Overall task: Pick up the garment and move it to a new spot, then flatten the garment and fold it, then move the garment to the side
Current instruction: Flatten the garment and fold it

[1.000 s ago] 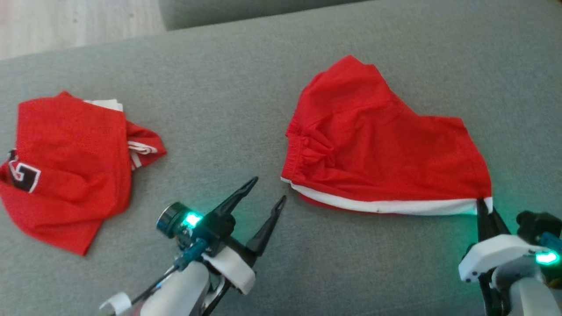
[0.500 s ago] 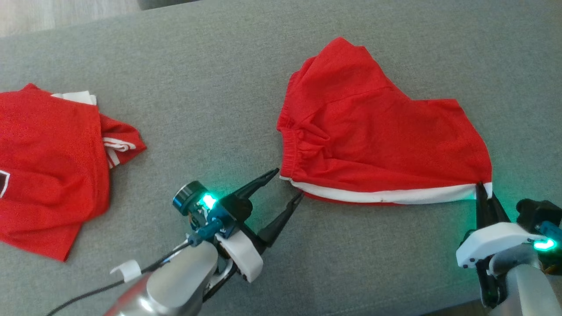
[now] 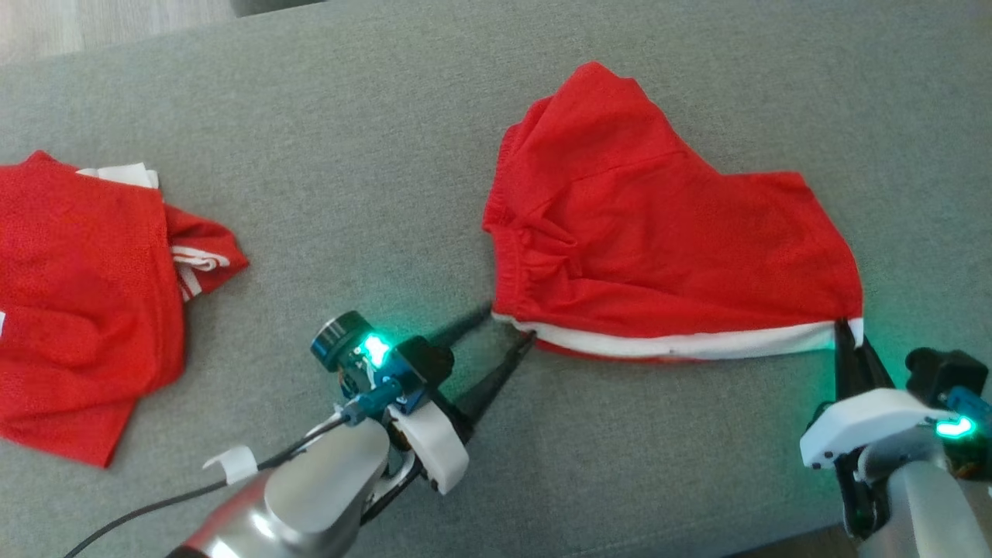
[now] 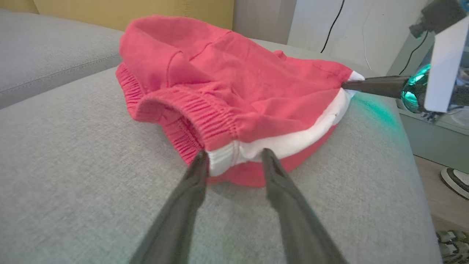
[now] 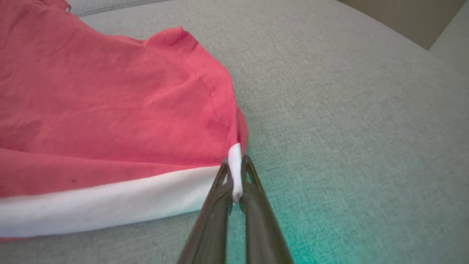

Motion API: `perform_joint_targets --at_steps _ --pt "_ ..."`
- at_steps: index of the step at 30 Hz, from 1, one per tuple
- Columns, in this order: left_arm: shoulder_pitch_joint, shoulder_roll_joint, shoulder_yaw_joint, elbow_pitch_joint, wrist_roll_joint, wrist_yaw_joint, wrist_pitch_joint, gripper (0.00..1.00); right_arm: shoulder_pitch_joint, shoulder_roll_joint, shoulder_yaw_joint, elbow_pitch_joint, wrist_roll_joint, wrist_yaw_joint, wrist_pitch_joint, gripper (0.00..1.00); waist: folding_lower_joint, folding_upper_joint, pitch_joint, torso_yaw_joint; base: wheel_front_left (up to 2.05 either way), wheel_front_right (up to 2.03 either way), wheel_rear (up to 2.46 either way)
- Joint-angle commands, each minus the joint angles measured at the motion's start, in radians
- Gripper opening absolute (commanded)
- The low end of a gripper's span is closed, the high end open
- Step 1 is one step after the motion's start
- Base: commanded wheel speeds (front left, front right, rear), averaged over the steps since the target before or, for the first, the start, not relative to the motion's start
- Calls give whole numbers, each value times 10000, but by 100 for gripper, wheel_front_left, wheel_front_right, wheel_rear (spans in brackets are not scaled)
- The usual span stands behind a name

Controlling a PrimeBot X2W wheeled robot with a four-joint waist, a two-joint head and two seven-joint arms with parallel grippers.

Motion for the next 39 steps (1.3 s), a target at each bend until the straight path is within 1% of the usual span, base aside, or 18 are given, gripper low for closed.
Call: perform_joint_targets --at_steps 1,6,12,18,22,24,29,31,34,35,39 --pt "-453 146 129 -188 -94 16 -50 0 -268 -77 238 -245 31 -7 -117 0 0 0 -18 -3 0 0 0" --pt "-483 247 62 -137 -162 16 -50 0 -274 -77 261 -286 31 -7 -216 0 0 0 -165 64 0 0 0" --pt "-279 453 412 -423 -59 154 -50 0 -283 -77 337 -577 31 -7 -353 0 0 0 -486 184 0 0 0" --pt "-180 766 866 -890 -11 306 -51 0 -409 -77 652 -1292 238 -7 -383 0 0 0 -864 221 0 0 0" --pt "-401 985 1203 -1178 -218 279 -49 0 -641 -77 729 -1967 307 -7 -179 0 0 0 -1158 278 0 0 0" --pt "-721 1166 1342 -1296 -259 261 52 0 -859 -77 786 -2309 392 -7 17 0 0 0 -1287 304 0 0 0" --pt "-1992 1601 1774 -1529 -211 268 552 0 -1813 -77 987 -3209 189 -7 530 0 0 0 -1629 292 0 0 0" --pt "-2542 1668 2073 -1606 -349 303 763 0 -2340 -90 1210 -3508 184 -7 716 0 0 0 -1767 233 0 0 0" --pt "-3322 1671 2558 -1631 -605 431 998 0 -3205 -339 1570 -3758 193 -7 881 0 0 0 -1994 149 0 0 0" --pt "-3322 1671 2558 -1631 -605 431 998 0 -3205 -339 1570 -3758 193 -7 881 0 0 0 -1994 149 0 0 0" --pt "-4187 1623 2979 -1639 -677 730 1179 0 -4321 -673 1883 -4056 190 -7 787 0 0 0 -2312 92 0 0 0"
